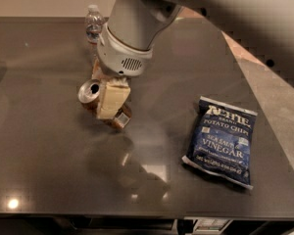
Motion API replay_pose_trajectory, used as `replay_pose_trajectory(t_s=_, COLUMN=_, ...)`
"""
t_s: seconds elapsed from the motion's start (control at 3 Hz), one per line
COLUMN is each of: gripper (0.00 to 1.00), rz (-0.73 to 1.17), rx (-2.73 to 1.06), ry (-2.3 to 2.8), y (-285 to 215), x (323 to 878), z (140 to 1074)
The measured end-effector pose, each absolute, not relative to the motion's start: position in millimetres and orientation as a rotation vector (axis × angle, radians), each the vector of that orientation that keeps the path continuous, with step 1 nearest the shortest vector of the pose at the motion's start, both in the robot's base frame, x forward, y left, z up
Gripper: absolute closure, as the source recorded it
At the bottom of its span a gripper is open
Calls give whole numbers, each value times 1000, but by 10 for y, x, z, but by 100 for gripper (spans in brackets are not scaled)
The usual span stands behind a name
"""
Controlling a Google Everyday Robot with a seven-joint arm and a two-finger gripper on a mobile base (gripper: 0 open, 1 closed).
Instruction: Knock orange can over
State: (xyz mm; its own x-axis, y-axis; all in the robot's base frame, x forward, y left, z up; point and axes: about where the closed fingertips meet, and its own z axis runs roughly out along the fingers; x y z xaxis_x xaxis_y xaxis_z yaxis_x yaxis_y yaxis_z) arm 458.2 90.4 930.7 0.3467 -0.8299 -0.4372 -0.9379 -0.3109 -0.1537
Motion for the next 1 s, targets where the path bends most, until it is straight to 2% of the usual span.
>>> replay_pose_trajectory(t_s=0.67, gripper=100, rz=-120, rx=-2480, ry=1449, y=796, x=4923, z=9052)
replay_pose_trajectory(t_s=1.0, gripper=82, rz=-326, rx=-2571, ry=1404, y=709, x=5099, z=8899)
